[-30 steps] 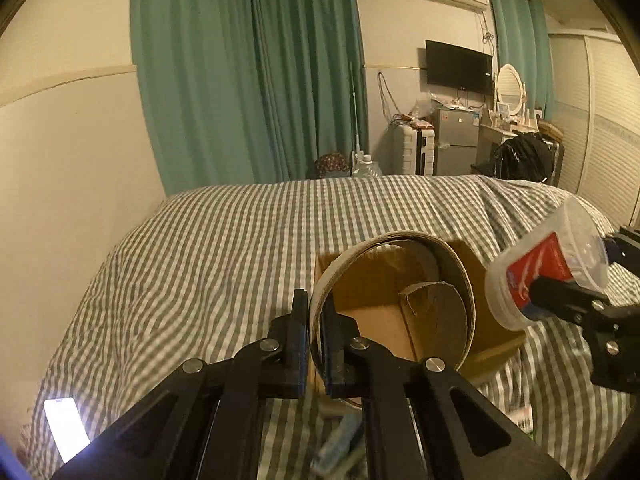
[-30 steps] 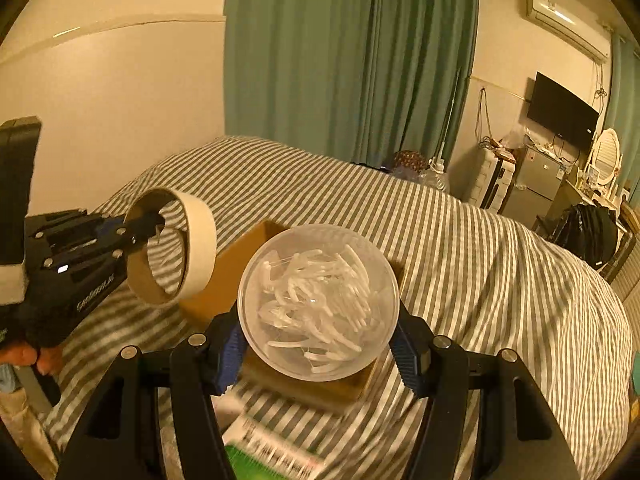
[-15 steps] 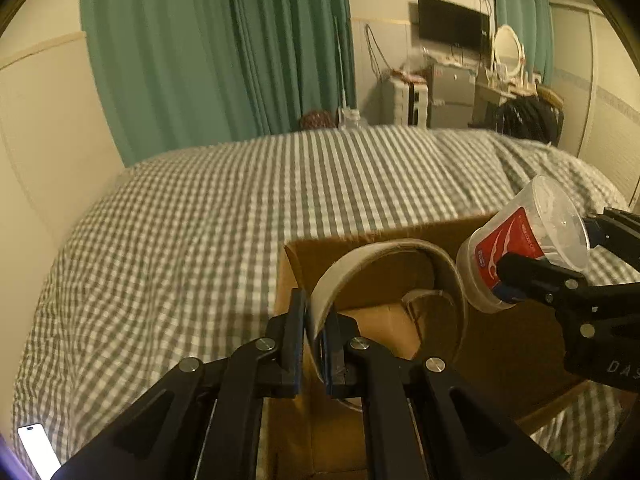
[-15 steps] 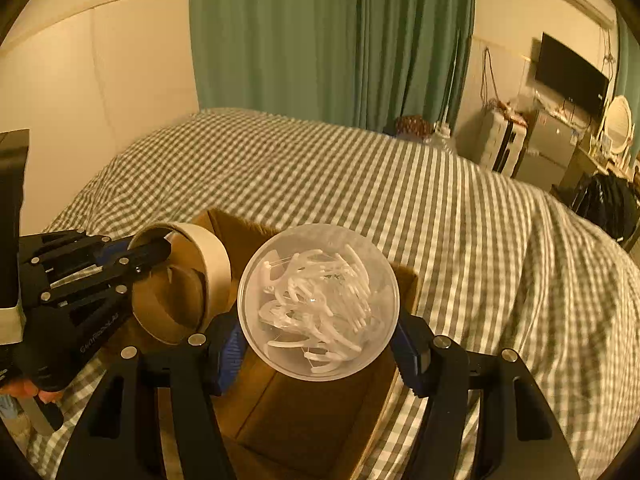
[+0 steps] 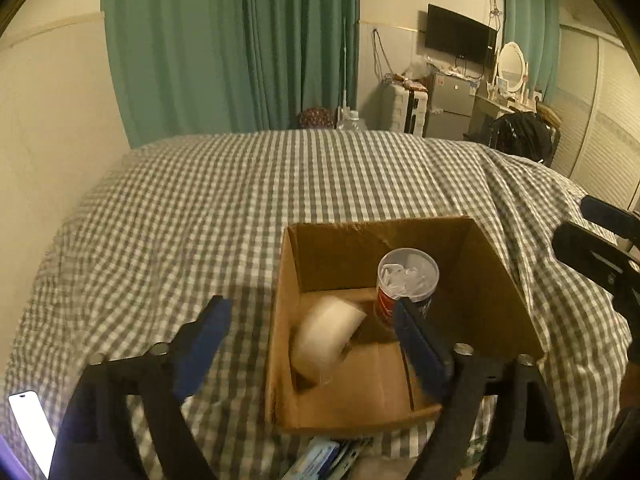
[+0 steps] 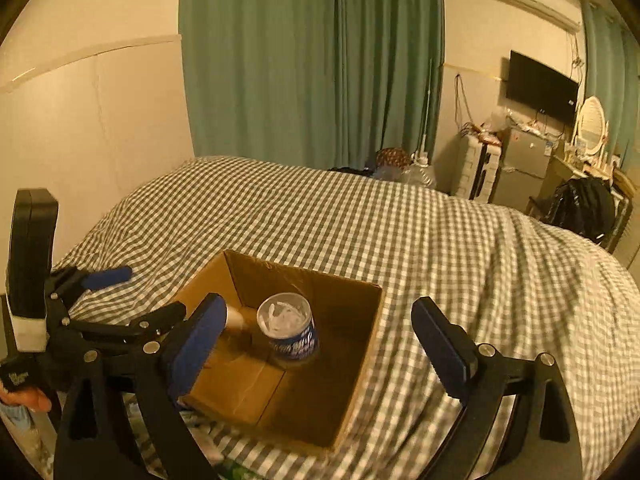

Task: Organize objects
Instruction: 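Drop the cup with right tool into the box while left tool drops the tape roll in, then grasp the foil blister pack with left tool while right tool grasps the green medicine box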

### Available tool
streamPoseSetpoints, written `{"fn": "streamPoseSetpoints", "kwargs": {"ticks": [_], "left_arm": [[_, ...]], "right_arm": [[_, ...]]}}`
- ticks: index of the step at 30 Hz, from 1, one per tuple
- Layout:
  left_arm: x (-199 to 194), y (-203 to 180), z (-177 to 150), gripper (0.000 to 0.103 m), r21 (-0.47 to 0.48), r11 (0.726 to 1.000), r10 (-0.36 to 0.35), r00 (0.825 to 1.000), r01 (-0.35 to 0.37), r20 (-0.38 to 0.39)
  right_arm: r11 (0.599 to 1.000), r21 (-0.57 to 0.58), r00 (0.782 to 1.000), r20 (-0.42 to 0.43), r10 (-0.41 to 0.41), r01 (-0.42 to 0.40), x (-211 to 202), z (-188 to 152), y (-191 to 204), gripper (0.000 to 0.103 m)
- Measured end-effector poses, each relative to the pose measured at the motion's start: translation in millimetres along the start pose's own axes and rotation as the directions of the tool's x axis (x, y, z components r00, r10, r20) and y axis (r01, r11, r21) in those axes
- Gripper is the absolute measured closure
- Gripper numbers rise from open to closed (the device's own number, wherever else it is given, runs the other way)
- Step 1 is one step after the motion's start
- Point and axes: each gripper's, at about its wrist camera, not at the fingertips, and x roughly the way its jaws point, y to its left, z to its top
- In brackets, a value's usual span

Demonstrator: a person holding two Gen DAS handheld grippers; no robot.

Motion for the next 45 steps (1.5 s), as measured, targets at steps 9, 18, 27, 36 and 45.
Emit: {"fn": "streamPoseSetpoints", "kwargs": {"ticks": [9,18,27,36,45], "left_arm": [[-81,4,-8,0.009,-0.015,1.000,0.000,0.995,0.002,0.104],[-124,9,-46,0.001,-0.059,0.997,0.054,0.990,-0.047,0.131],[-78,5,-118,0.000,-0.076,0.993,0.082,0.995,-0.085,-0.048],[-46,-25,-183,0.000,-0.025,1.000,-0.007,0.975,0.002,-0.221],[-24,-50,-198,0.000,-0.019,0.992,-0.124,0.938,0.125,-0.323]], "right_arm": [[0.997,-0.041,0.995,0.075,-0.066,0.069,-85,1,10,0.003],[0.989,-0.107,0.993,0.058,-0.099,0.105,-129,-42,34,0.000],[0.990,-0.101,0.993,-0.064,-0.102,0.095,-106,-124,42,0.000],[0.992,-0.004,0.977,-0.171,-0.127,0.128,-78,-156,24,0.000],[0.991,0.032,0.970,-0.210,-0.123,0.132,-70,-170,19,0.000]]}}
